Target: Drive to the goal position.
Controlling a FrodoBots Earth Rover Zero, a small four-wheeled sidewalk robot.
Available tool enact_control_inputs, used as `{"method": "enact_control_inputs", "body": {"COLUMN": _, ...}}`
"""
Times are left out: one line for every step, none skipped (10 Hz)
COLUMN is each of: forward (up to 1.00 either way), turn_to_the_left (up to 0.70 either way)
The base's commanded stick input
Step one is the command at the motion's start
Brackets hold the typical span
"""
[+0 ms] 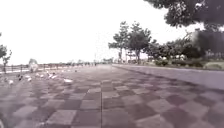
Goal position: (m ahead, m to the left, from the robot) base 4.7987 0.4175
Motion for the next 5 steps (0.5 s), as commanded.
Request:
{"method": "enact_control_inputs", "body": {"forward": 1.00, "turn_to_the_left": 0.34}}
{"method": "enact_control_inputs", "body": {"forward": 1.00, "turn_to_the_left": 0.00}}
{"method": "enact_control_inputs", "body": {"forward": 1.00, "turn_to_the_left": 0.00}}
{"method": "enact_control_inputs", "body": {"forward": 1.00, "turn_to_the_left": 0.00}}
{"method": "enact_control_inputs", "body": {"forward": 1.00, "turn_to_the_left": 0.00}}
